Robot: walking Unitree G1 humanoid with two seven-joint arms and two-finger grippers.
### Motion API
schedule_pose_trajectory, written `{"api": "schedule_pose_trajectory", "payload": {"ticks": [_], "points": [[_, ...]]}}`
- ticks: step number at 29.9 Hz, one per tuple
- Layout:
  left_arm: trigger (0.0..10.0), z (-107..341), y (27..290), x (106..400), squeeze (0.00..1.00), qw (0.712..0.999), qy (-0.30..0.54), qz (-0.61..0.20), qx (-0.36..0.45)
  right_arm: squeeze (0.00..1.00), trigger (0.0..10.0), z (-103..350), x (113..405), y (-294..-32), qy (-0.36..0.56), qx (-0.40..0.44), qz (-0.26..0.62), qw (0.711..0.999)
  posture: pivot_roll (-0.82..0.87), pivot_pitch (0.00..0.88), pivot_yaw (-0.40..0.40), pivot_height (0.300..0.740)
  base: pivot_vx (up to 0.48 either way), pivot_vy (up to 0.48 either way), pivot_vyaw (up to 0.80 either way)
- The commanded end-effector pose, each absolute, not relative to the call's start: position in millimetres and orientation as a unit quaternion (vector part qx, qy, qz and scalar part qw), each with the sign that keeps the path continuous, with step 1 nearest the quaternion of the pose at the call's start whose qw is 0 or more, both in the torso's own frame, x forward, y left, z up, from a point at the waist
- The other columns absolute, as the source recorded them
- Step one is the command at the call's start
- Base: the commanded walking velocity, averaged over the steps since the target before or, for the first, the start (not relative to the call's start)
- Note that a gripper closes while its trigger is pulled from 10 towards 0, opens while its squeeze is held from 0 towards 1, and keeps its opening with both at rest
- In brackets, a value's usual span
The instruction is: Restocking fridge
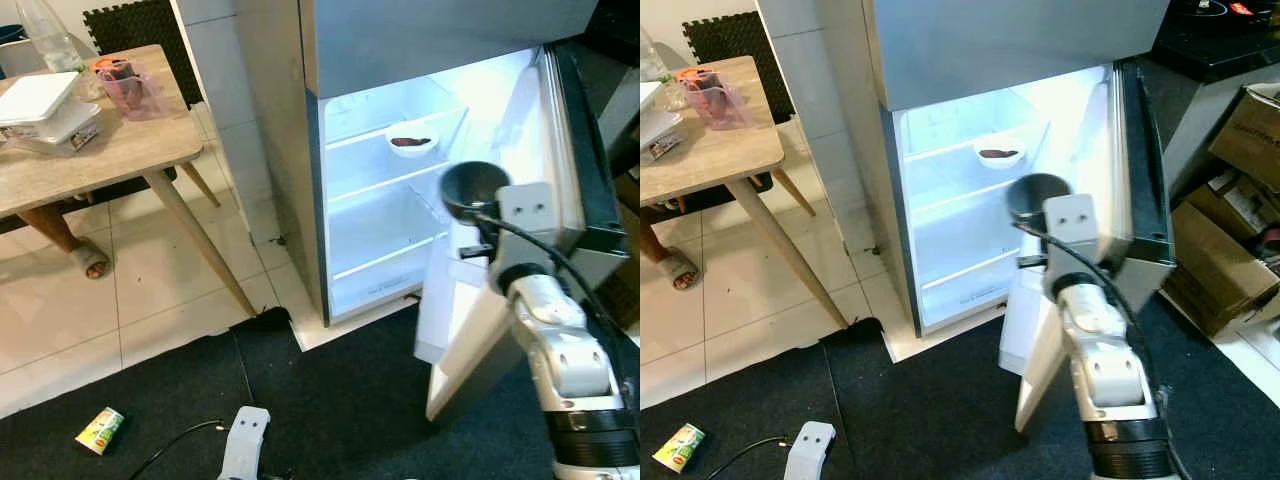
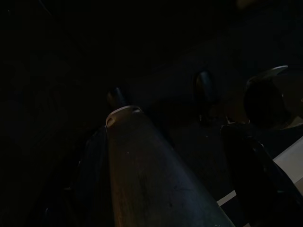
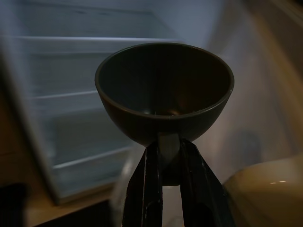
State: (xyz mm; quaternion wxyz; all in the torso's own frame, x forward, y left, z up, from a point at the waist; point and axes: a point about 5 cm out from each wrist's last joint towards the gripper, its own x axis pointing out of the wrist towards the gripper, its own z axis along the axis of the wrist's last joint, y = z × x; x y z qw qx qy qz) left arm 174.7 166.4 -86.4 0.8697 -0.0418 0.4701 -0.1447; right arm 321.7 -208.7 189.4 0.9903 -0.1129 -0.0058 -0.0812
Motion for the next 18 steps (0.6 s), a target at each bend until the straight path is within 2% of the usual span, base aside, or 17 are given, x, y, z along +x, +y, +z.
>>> {"api": "schedule_pose_trajectory", "payload": {"ticks": [1, 3, 8, 11, 12, 15, 18], "points": [[10.0, -90, 170, 168, 0.00, 0.863, 0.483, -0.139, -0.045, 0.00, 10.0, 200, 319, -226, -0.026, -0.121, -0.122, 0.985, -0.24, 0.104, 0.045, 0.740, 0.000, 0.000, 0.00], [10.0, -89, 170, 168, 0.00, 0.864, 0.482, -0.140, -0.046, 0.00, 10.0, 207, 317, -238, -0.039, -0.125, -0.142, 0.981, -0.24, 0.103, 0.048, 0.740, 0.000, 0.000, 0.00], [10.0, -89, 170, 169, 0.00, 0.864, 0.482, -0.140, -0.046, 0.00, 10.0, 213, 315, -247, -0.051, -0.127, -0.156, 0.978, -0.24, 0.102, 0.050, 0.740, 0.000, 0.000, 0.00], [10.0, -89, 169, 169, 0.00, 0.863, 0.482, -0.143, -0.045, 0.00, 10.0, 229, 317, -226, -0.110, -0.085, -0.091, 0.986, -0.24, 0.103, 0.055, 0.740, 0.000, 0.000, 0.00], [10.0, -89, 169, 169, 0.00, 0.863, 0.482, -0.143, -0.045, 0.00, 10.0, 229, 317, -226, -0.110, -0.085, -0.091, 0.986, -0.24, 0.103, 0.055, 0.740, 0.000, 0.000, 0.00], [10.0, -88, 169, 170, 0.00, 0.863, 0.481, -0.145, -0.044, 0.00, 10.0, 232, 318, -197, -0.133, -0.048, -0.019, 0.990, -0.24, 0.103, 0.054, 0.740, 0.000, 0.000, 0.00], [10.0, -88, 169, 171, 0.00, 0.864, 0.481, -0.146, -0.043, 0.00, 10.0, 230, 319, -184, -0.132, -0.038, 0.011, 0.991, -0.24, 0.101, 0.053, 0.740, 0.000, 0.000, 0.00]]}}
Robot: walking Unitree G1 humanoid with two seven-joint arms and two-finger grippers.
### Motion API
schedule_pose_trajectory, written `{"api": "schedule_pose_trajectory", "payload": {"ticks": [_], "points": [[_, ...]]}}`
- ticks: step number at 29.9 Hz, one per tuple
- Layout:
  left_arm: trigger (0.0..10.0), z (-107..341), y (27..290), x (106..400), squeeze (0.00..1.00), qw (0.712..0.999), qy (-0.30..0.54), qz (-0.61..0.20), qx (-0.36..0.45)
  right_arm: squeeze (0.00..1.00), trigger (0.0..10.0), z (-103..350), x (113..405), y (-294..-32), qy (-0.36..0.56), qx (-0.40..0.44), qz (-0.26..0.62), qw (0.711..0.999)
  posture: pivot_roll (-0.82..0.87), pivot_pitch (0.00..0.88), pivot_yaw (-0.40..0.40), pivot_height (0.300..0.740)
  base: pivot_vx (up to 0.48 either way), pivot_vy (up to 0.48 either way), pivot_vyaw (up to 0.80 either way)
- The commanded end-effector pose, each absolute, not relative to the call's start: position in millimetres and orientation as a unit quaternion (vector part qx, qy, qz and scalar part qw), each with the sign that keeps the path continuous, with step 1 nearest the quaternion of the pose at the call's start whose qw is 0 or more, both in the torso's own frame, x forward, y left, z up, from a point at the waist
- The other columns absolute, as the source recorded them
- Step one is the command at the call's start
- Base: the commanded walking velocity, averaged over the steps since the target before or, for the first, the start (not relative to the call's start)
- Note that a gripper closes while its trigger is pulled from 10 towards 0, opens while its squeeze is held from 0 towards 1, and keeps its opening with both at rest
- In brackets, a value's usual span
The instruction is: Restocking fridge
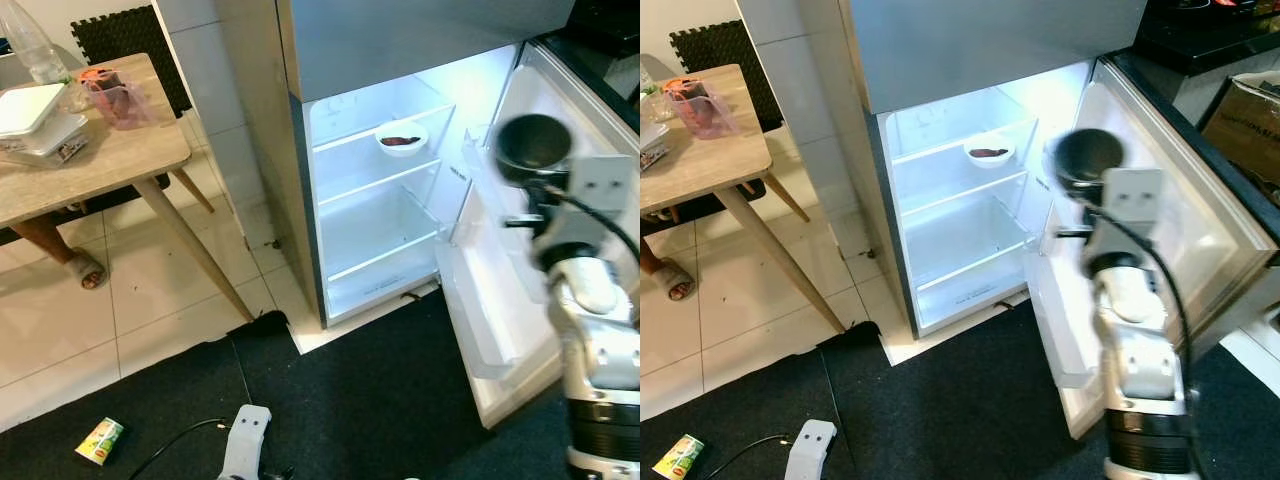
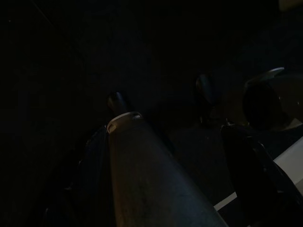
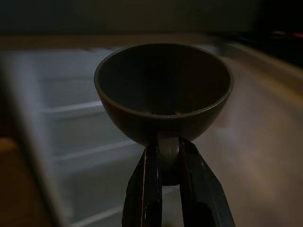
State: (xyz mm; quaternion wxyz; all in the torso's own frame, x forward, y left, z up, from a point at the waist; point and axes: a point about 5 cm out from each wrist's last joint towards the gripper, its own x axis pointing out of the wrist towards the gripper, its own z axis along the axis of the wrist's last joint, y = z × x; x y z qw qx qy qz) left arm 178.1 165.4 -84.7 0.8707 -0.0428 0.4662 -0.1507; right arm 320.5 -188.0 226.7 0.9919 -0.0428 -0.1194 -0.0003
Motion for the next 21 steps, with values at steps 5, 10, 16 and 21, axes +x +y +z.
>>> {"api": "schedule_pose_trajectory", "payload": {"ticks": [5, 10, 16, 21], "points": [[10.0, -89, 168, 170, 0.00, 0.864, 0.481, -0.145, -0.040, 0.00, 10.0, 210, 320, -154, -0.096, -0.007, 0.087, 0.992, -0.23, 0.101, 0.047, 0.740, 0.000, 0.000, 0.00], [10.0, -90, 168, 167, 0.00, 0.863, 0.483, -0.144, -0.036, 0.00, 10.0, 202, 317, -136, -0.083, 0.000, 0.138, 0.987, -0.23, 0.099, 0.046, 0.740, 0.000, 0.000, -0.28], [10.0, -90, 169, 166, 0.00, 0.862, 0.485, -0.146, -0.032, 0.00, 10.0, 199, 317, -133, -0.080, 0.001, 0.151, 0.985, -0.23, 0.096, 0.046, 0.740, 0.000, 0.000, -0.71], [10.0, -89, 169, 169, 0.00, 0.863, 0.482, -0.147, -0.022, 0.00, 10.0, 198, 316, -131, -0.081, 0.002, 0.167, 0.983, -0.23, 0.087, 0.048, 0.740, 0.000, 0.000, -0.73]]}}
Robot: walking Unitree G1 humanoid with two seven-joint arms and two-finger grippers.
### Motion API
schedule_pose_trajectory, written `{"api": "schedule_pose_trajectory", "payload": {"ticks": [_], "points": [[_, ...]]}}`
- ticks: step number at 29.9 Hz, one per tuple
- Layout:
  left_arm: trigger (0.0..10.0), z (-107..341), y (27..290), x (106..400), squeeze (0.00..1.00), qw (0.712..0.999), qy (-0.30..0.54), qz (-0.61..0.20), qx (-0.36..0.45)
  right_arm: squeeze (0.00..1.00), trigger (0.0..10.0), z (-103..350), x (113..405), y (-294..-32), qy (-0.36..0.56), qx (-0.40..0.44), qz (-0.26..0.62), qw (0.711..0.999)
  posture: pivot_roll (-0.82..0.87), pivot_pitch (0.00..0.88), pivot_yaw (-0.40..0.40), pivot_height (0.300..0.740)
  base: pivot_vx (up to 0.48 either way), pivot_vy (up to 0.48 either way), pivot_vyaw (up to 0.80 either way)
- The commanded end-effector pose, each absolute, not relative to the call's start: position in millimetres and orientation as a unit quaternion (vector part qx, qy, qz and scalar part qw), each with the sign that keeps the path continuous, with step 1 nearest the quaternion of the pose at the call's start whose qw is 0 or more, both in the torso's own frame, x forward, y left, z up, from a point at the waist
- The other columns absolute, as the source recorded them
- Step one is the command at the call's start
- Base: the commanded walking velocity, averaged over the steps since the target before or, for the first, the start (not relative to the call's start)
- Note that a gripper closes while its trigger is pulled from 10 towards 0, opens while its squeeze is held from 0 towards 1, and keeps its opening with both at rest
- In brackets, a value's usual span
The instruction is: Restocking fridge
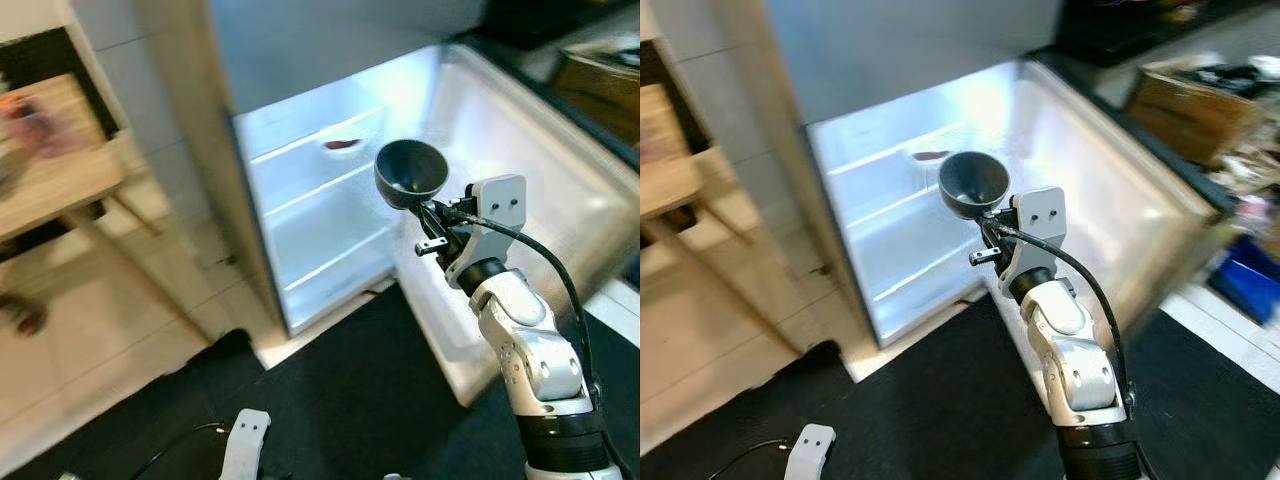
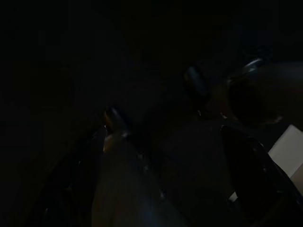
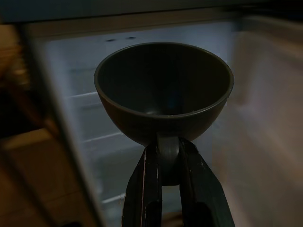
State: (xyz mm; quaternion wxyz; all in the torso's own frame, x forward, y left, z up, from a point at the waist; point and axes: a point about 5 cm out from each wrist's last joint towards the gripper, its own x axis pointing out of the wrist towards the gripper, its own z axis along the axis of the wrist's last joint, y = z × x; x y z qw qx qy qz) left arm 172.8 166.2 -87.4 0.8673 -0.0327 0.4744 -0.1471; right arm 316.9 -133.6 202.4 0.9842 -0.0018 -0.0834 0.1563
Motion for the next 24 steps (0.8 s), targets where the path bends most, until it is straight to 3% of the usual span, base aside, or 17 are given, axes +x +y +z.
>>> {"api": "schedule_pose_trajectory", "payload": {"ticks": [1, 18, 24], "points": [[10.0, -89, 169, 170, 0.00, 0.863, 0.482, -0.148, -0.021, 0.00, 10.0, 198, 315, -130, -0.082, 0.002, 0.171, 0.982, -0.23, 0.087, 0.048, 0.740, 0.000, 0.000, -0.73], [10.0, -89, 167, 170, 0.00, 0.864, 0.481, -0.149, -0.015, 0.00, 10.0, 198, 309, -117, -0.088, 0.001, 0.228, 0.970, -0.23, 0.086, 0.049, 0.740, 0.000, 0.000, -0.74], [10.0, -90, 167, 169, 0.00, 0.863, 0.483, -0.148, -0.013, 0.00, 10.0, 189, 298, -100, -0.076, -0.010, 0.301, 0.951, -0.23, 0.086, 0.051, 0.740, 0.000, 0.000, -0.76]]}}
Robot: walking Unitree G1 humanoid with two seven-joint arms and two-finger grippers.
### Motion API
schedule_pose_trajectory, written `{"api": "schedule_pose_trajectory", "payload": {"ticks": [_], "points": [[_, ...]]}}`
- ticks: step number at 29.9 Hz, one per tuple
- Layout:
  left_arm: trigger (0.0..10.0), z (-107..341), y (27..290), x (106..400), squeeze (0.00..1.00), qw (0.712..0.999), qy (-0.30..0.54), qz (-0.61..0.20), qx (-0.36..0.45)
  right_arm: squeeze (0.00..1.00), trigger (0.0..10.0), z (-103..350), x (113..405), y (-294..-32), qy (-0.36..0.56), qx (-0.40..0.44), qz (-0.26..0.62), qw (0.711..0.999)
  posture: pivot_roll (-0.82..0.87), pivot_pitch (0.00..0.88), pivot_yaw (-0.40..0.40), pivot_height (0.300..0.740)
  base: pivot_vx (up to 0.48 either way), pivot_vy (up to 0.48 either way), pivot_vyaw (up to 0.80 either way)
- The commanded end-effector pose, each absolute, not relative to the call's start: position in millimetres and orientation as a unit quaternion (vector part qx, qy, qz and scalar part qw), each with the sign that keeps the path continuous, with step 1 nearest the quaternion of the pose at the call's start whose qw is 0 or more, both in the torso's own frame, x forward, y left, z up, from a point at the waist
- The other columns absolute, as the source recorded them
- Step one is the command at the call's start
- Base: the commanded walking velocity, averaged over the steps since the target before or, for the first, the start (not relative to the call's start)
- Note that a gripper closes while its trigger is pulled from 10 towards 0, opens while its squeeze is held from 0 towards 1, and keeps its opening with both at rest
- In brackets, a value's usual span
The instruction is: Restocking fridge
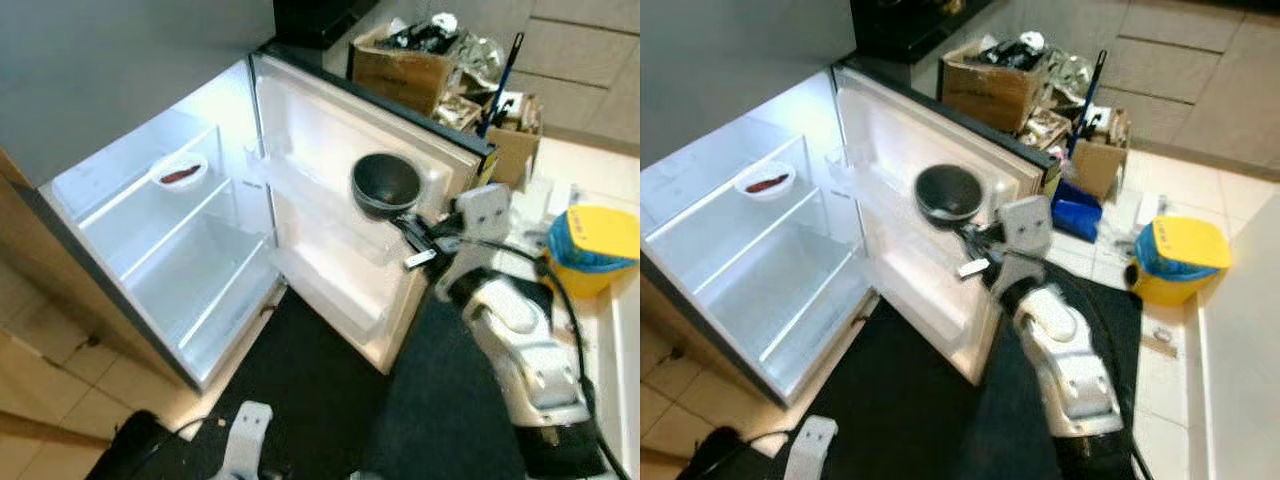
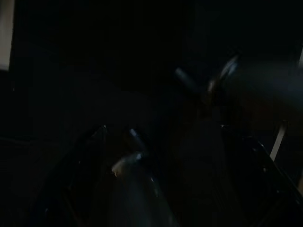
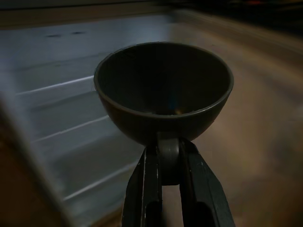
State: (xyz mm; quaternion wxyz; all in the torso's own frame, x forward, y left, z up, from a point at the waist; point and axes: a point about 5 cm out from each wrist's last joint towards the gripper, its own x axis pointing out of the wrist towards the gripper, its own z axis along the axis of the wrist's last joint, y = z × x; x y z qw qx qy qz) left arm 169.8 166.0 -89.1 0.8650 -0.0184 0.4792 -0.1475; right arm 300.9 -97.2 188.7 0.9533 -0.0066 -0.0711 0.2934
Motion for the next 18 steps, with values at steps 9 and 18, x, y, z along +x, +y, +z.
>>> {"api": "schedule_pose_trajectory", "payload": {"ticks": [9, 18], "points": [[10.0, -89, 164, 170, 0.00, 0.864, 0.480, -0.149, -0.014, 0.00, 10.0, 164, 294, -84, -0.033, -0.026, 0.356, 0.934, -0.23, 0.089, 0.049, 0.740, 0.000, 0.000, -0.76], [10.0, -90, 164, 168, 0.00, 0.864, 0.481, -0.148, -0.016, 0.00, 10.0, 130, 295, -73, 0.043, -0.063, 0.406, 0.911, -0.22, 0.094, 0.047, 0.740, 0.000, 0.000, -0.08]]}}
